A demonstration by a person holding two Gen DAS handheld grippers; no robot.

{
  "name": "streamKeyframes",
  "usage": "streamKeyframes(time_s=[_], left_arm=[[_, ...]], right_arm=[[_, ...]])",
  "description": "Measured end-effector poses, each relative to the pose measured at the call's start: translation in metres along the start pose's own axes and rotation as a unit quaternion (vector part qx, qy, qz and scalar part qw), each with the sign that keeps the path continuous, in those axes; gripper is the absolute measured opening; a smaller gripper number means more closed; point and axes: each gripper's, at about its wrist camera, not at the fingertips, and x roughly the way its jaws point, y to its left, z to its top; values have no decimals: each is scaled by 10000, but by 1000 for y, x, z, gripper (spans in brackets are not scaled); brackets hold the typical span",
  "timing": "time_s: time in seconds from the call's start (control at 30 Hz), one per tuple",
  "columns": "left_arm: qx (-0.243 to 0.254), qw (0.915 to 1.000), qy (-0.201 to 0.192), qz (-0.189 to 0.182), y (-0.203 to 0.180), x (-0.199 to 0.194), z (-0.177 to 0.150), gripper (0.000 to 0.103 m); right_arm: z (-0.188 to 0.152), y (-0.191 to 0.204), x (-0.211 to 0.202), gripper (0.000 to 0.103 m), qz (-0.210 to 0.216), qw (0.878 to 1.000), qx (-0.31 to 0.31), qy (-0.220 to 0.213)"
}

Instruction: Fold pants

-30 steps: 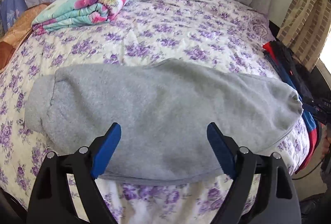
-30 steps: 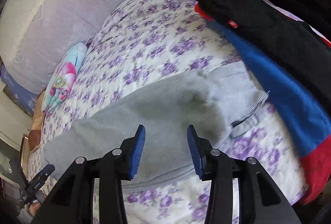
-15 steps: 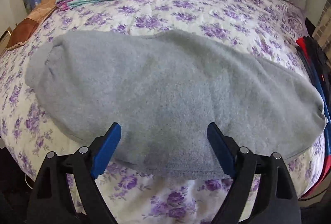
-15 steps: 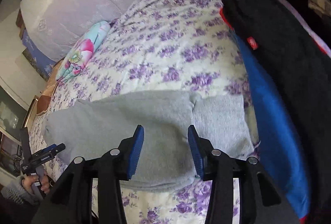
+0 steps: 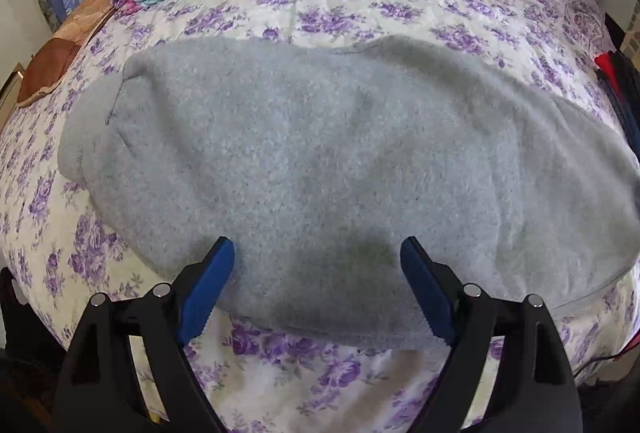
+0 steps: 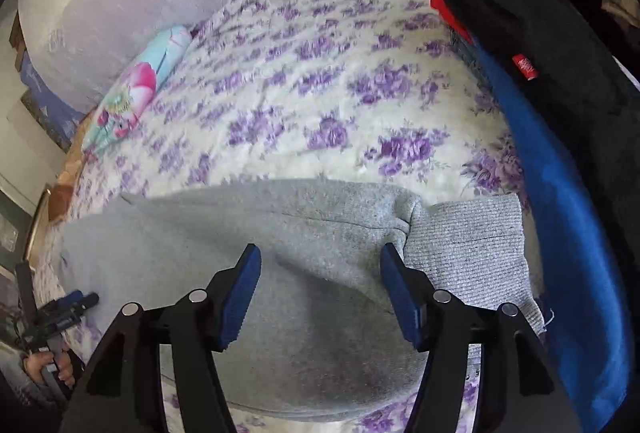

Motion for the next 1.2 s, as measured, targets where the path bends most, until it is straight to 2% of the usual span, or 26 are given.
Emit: streamKeyframes(time_s=[0.1,0.17,0.27,0.33,0.37,0.43,0.5,0.53,0.6,0.63,0.73,0.87,1.03,1.2], left_arm=[[-25,9967,-480,-658,2,-24,20,83],[106,9935,-682,-907,-5,-29,39,83],[382,9887,-757,-1233,-30,-16,63,83],[658,9864,-660,-1351,-53,2,68,83],[894,9861,-509,-1307,-66,17,66,83],[1319,9868,-166,-923,-86,50,54,85],[1645,9827,-570,-639,-94,52,41,90],[1671,9825,-531,-625,-95,50,42,90],[1380,9862,-354,-846,-86,39,50,89],[1198,9871,-416,-972,-80,31,54,89],[792,9858,-796,-1245,-66,-6,61,89],[508,9815,-1043,-1522,-61,-44,65,89],[435,9827,-918,-1546,-72,-59,57,90],[549,9859,-768,-1378,-82,-57,42,90]], right_arm=[[3,12,-30,66,-122,9991,73,-403],[-1,21,-41,75,-157,9982,166,-560],[-13,37,-42,75,-138,9984,197,-510],[-24,44,-38,76,-211,9986,171,-464],[-29,45,-35,77,-256,9987,179,-405],[-38,38,-28,77,-343,9987,306,-228],[-43,25,-30,77,-400,9975,567,-166],[-45,19,-39,77,-376,9963,711,-300],[-47,1,-61,77,-333,9926,995,-605],[-49,-11,-70,77,-392,9904,1146,-659],[-62,-52,-73,77,-484,9830,1708,-474],[-78,-85,-59,77,5,9680,2471,-436],[-83,-97,-27,77,594,9520,2987,-314],[-85,-109,-15,77,956,9363,3347,-478]])
